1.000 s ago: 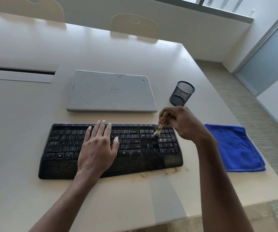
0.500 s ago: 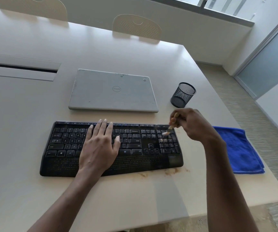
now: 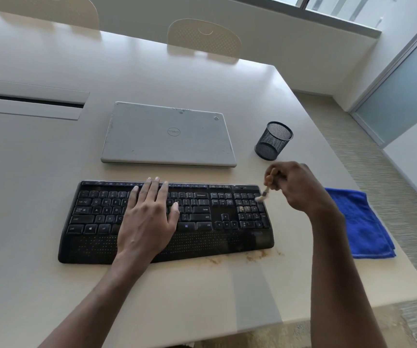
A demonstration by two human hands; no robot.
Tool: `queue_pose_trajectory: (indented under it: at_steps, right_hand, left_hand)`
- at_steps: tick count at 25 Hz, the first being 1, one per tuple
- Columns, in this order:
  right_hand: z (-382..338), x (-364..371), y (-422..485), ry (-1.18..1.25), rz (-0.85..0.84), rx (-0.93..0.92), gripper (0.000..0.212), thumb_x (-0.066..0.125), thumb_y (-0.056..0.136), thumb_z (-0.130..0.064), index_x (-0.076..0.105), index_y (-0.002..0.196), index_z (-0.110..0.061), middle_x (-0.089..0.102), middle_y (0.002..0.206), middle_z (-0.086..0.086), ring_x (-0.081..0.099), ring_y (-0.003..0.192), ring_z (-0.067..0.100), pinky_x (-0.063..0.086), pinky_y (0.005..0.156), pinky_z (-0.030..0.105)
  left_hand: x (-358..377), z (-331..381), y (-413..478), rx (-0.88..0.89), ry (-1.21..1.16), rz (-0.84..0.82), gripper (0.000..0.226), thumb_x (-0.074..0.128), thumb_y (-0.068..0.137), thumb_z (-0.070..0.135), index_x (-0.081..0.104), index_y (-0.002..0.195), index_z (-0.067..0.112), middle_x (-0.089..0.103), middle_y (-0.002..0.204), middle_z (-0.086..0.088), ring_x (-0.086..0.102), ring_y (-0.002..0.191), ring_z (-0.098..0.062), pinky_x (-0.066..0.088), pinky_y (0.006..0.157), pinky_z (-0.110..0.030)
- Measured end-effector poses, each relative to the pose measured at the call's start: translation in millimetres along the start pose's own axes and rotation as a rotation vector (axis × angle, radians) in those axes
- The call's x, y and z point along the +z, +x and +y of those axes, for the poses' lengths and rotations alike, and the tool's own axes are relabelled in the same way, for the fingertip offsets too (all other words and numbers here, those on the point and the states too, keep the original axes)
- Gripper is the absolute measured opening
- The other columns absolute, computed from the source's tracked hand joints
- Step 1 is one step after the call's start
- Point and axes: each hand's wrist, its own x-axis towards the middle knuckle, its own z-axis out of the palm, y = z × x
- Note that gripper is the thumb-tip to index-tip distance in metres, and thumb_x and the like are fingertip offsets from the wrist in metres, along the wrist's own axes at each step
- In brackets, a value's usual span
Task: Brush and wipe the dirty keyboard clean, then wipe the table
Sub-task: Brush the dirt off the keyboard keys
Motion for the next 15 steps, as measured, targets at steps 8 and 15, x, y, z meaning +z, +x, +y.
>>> queue_pose_trajectory:
  at_steps: [8, 15]
  right_hand:
    - [-25, 16, -1, 0.070, -0.073, -0.108, 0.026, 0.056, 0.098, 0.009, 0.070, 0.083, -0.007, 0.071, 0.078, 0.005, 0.067, 0.067, 0.003, 0.059, 0.068, 0.018]
    - [-31, 12, -6, 0.099, -0.048, -0.107, 0.021, 0.060, 0.098, 0.006, 0.070, 0.084, -0.005, 0.073, 0.079, 0.008, 0.071, 0.068, 0.006, 0.056, 0.065, 0.016]
  left_hand:
    - [0, 0, 0, 0.009, -0.001, -0.002, 0.069, 0.032, 0.103, 0.052, 0.044, 0.157, 0.011, 0.041, 0.164, -0.014, 0.032, 0.156, -0.026, 0.023, 0.130, -0.048]
    - [0, 0, 0, -0.001, 0.000, -0.001, 0.068, 0.034, 0.103, 0.052, 0.045, 0.157, 0.011, 0.042, 0.163, -0.014, 0.033, 0.156, -0.026, 0.023, 0.129, -0.048]
